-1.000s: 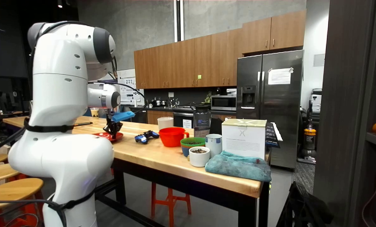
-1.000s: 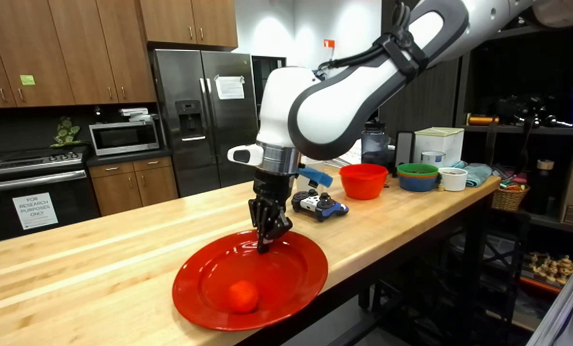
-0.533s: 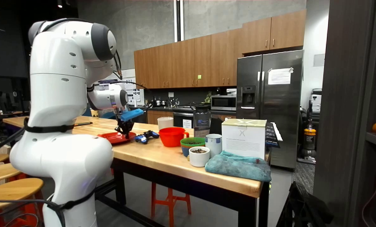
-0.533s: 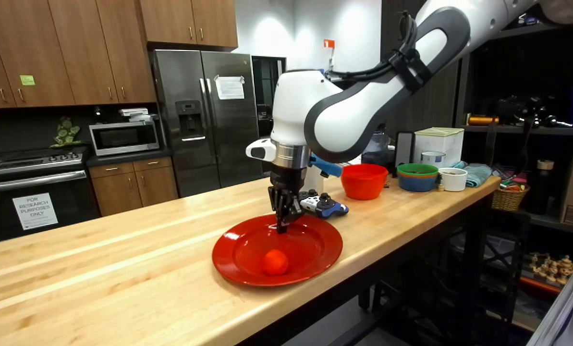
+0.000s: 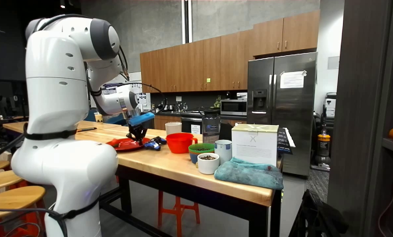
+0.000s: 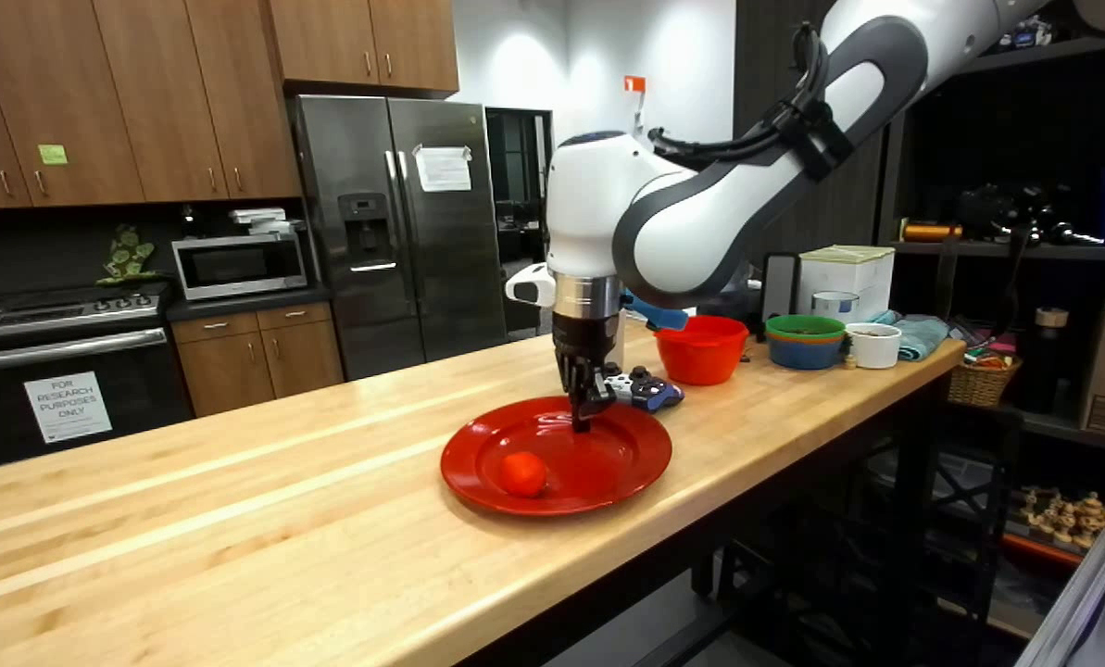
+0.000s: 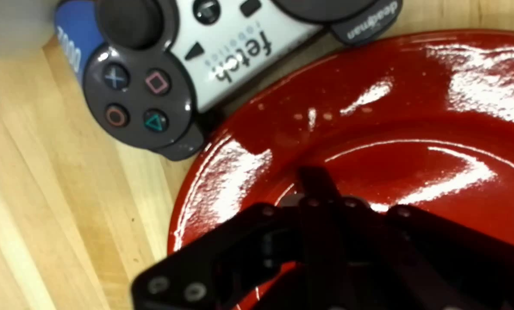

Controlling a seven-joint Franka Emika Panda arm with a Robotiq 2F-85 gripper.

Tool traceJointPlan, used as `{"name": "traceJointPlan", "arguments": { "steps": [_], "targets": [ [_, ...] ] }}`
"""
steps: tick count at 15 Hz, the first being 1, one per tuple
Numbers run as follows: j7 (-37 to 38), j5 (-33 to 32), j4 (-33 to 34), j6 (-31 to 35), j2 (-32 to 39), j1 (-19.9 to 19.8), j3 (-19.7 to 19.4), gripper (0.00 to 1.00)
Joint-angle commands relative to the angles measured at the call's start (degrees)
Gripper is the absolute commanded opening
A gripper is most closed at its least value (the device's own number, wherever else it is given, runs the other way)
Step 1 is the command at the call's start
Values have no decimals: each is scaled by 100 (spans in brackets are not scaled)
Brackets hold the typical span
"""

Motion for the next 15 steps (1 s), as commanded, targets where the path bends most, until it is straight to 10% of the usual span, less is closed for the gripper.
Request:
{"name": "traceJointPlan", "arguments": {
  "steps": [1,15],
  "targets": [
    [478,-243,-331,-277,-274,-71,-73,0],
    [1578,-37,1023,-1146,-484,-196,-197,0]
  ]
}}
